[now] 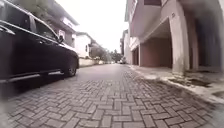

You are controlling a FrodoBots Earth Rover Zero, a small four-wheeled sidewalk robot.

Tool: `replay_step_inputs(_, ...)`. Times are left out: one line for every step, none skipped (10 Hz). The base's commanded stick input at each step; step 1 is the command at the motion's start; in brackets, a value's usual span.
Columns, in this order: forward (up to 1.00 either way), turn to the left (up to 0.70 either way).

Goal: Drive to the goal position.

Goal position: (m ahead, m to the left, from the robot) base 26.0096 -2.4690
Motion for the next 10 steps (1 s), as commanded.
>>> replay_step_inputs(0.5, 0.0)
replay_step_inputs(0.5, 0.0)
replay_step_inputs(0.5, 0.0)
replay_step_inputs(0.5, 0.0)
replay_step_inputs(0.5, -0.06)
replay_step_inputs(0.5, -0.44)
replay_step_inputs(0.5, -0.28)
replay_step_inputs(0.5, 0.0)
replay_step_inputs(0.5, 0.0)
replay_step_inputs(0.5, 0.0)
